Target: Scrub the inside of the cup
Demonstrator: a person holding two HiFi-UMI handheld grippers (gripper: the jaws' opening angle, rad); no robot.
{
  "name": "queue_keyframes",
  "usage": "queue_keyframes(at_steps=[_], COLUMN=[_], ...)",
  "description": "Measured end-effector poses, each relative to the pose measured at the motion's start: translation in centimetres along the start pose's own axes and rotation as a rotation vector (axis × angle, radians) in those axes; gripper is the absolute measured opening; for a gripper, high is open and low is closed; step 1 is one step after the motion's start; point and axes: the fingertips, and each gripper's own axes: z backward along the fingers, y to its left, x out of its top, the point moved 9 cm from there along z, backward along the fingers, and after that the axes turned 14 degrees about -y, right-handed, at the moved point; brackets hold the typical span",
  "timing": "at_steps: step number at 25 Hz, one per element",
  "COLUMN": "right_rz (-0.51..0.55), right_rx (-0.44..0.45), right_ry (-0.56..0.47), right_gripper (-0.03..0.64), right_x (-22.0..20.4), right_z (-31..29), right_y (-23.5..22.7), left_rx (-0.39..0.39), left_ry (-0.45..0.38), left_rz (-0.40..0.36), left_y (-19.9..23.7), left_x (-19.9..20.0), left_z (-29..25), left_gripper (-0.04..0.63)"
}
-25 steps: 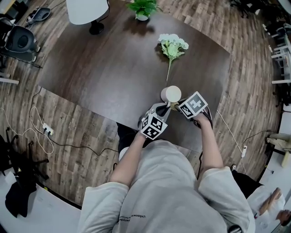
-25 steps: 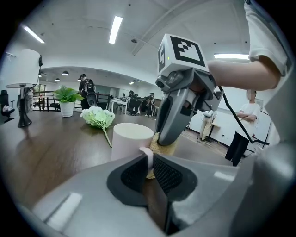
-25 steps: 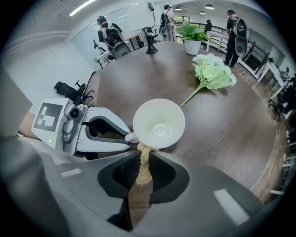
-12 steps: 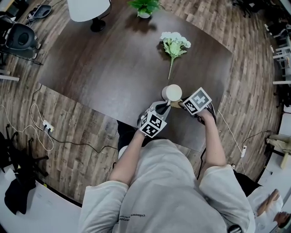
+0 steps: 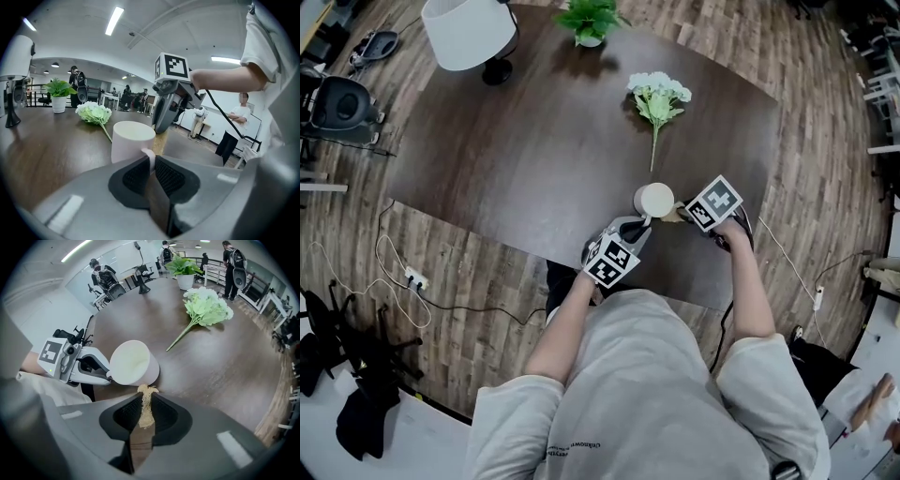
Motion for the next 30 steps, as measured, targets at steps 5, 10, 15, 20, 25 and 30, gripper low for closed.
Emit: queue_keyframes(at_steps=[5, 10, 15, 20, 25, 30], right_rz=[-0.028, -0.063, -0.103, -0.114, -0.109, -0.117], right_rx=[-0.017, -0.037, -0.031, -0.022, -0.025, -0.035], right_ry=[-0.004, -0.027, -0.072, -0.067, -0.038, -0.027], right_gripper=[0.079, 0.078, 0.078, 0.078, 0.077, 0.077], right_x=[1.0, 2.7, 4.9, 6.4, 7.3, 8.5], right_z=[0.0, 0.0, 0.1, -0.1, -0.2, -0.6], right_y=[-0.6, -1.1, -1.1, -1.0, -0.6, -0.5], left_rx=[-0.070, -0.145, -0.216, -0.281, -0.328, -0.356], left_ry=[0.030, 0.055, 0.071, 0.088, 0.094, 0.099], left_rz=[-0.009, -0.024, -0.038, -0.052, -0.057, -0.055], left_y=[1.0, 1.7, 2.4, 3.0, 3.1, 3.3], left_x=[0.2, 0.4, 0.7, 0.7, 0.7, 0.7], left_z=[0.6, 0.9, 1.0, 1.0, 0.9, 0.7], left_gripper=[0.040, 0.040, 0.040, 0.040, 0.040, 0.040])
